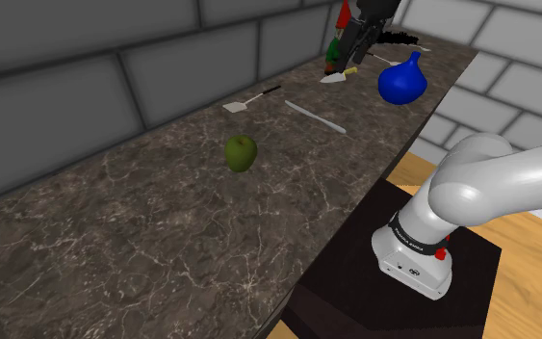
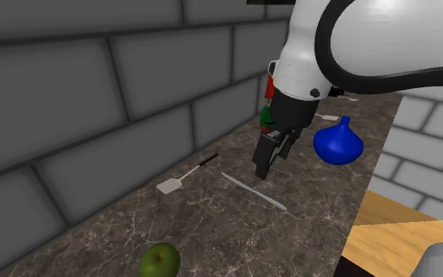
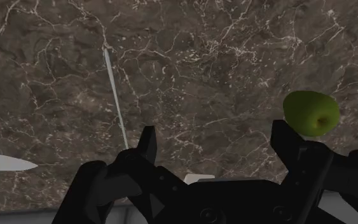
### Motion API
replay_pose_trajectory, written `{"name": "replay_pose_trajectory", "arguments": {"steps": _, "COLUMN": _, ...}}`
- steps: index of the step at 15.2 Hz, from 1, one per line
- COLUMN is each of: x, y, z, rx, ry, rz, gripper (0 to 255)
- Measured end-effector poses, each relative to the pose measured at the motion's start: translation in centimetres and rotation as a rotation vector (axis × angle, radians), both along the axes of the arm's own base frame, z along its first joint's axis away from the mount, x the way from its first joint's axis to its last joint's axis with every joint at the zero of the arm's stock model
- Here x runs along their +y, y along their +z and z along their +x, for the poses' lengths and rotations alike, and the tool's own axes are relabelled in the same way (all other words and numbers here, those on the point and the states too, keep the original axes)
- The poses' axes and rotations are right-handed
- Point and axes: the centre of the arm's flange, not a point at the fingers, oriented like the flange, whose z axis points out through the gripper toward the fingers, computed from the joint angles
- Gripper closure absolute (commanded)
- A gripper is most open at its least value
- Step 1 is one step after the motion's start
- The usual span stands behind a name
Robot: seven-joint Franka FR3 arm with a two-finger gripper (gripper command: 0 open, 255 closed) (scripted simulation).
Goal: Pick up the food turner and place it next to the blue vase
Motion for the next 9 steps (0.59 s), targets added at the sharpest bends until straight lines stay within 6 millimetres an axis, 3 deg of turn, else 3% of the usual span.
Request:
{"name": "replay_pose_trajectory", "arguments": {"steps": 4, "x": -2.0, "y": -1.2, "z": 1.7, "rx": 0.006, "ry": 0.089, "rz": -0.011, "gripper": 0}}
{"name": "replay_pose_trajectory", "arguments": {"steps": 9, "x": -5.3, "y": -4.1, "z": 6.7, "rx": 0.02, "ry": 0.308, "rz": -0.04, "gripper": 0}}
